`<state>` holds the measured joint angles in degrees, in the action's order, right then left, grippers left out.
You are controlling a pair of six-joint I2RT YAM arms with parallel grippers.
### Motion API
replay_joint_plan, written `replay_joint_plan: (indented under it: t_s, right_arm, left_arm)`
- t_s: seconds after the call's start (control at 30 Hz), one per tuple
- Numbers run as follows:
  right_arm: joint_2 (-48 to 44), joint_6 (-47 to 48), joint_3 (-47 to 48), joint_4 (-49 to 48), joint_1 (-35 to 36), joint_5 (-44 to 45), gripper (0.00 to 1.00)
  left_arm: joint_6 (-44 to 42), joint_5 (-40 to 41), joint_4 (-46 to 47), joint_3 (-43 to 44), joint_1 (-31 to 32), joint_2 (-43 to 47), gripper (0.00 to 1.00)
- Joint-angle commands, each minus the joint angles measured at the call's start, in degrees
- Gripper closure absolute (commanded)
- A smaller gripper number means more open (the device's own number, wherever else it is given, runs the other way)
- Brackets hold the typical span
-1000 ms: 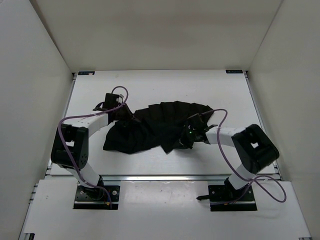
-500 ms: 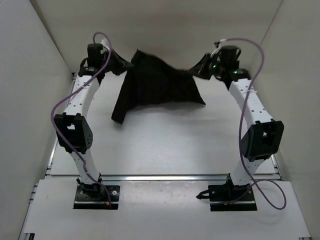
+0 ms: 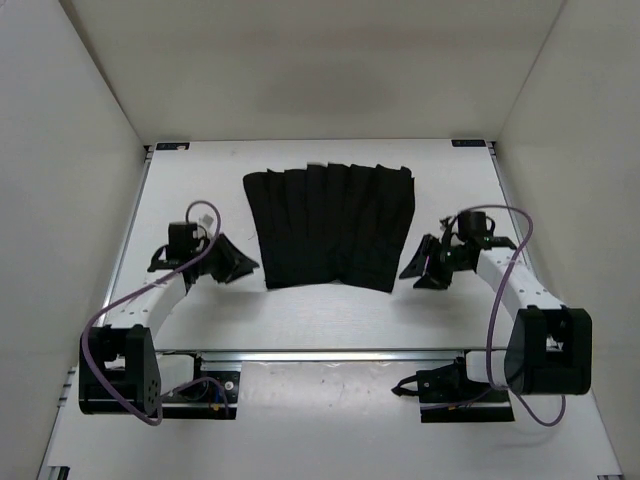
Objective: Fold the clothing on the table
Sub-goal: Flatten the skirt out, then fold the skirt
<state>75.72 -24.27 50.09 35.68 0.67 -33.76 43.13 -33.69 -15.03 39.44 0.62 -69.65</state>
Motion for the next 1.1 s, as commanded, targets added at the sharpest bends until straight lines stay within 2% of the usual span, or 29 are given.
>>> replay_joint_plan:
  t_s: [0.0,0.03,0.1,0.13,0.17,0.23,0.3,0.4,0.67,0.7,0.73,0.77,0.8,0.83,0.97,1.07]
  right_arm:
    - [-7.9,2.9,-7.3,-0.3,-0.6,3.4,0.52]
    - [-8.5,2.1,-9.3,-0.7,-0.6,3.3,0.50]
    - [-8.1,2.0,-10.4,-2.2,-0.4,4.6,0.47]
    - [-7.6,1.7,-10.5,-2.8,0.0,4.9,0.49]
    - [-6.8,1.8,-10.5,-2.8,0.7,6.1,0.48]
    - [-5.5,0.7,-11.8,-5.9,1.7,7.0,0.47]
    - [-3.7,-0.6,-13.3,-8.9,2.4,6.6,0.47]
    - [-0.8,-2.9,-14.0,-12.8,3.5,7.0,0.47]
    - [9.2,-6.1,-9.1,-17.0,7.9,11.3,0.48]
    - [10.7,-6.5,-8.2,-17.4,8.3,10.6,0.50]
    - [12.5,-5.5,-7.1,-17.3,9.0,9.4,0.56]
    - [14.7,-4.9,-5.7,-17.0,9.3,9.2,0.62]
    - [15.8,-4.2,-4.8,-16.4,9.7,9.1,0.85]
    - [16.3,-3.5,-3.3,-15.4,10.1,9.4,1.00]
    - [10.7,-2.2,-2.4,-10.1,9.0,7.7,1.00]
    - [3.1,0.0,-5.2,-2.7,9.3,8.8,1.00]
  left_arm:
    - [-3.4,-0.4,-1.5,-7.6,1.0,5.0,0.59]
    - [-3.6,1.3,-2.5,-9.1,1.9,5.7,0.59]
    - [-4.2,3.8,-3.7,-10.2,3.7,6.4,0.49]
    - [-4.2,4.6,-3.7,-11.1,3.9,6.5,0.48]
    - [-3.5,5.3,-3.2,-11.6,5.0,6.6,0.52]
    - [-2.6,7.8,-1.2,-11.7,6.9,5.9,0.53]
    - [-1.1,12.2,0.9,-11.0,9.7,4.9,0.50]
    - [-0.2,17.6,2.6,-8.6,12.6,1.2,0.50]
    - [-0.5,26.4,1.8,1.2,17.2,-13.8,0.50]
    - [-0.2,25.9,2.4,1.9,17.1,-14.8,0.57]
    - [0.1,24.7,3.0,2.0,16.9,-16.1,0.78]
    - [0.0,23.7,4.0,2.4,16.7,-16.7,0.91]
    - [0.2,22.4,4.1,2.6,16.1,-17.6,1.00]
    - [0.0,20.0,4.3,2.7,14.9,-18.2,1.00]
    - [-3.7,16.0,-2.7,3.9,12.2,-13.3,1.00]
    - [-6.6,13.7,-9.9,-0.7,10.8,-5.5,1.00]
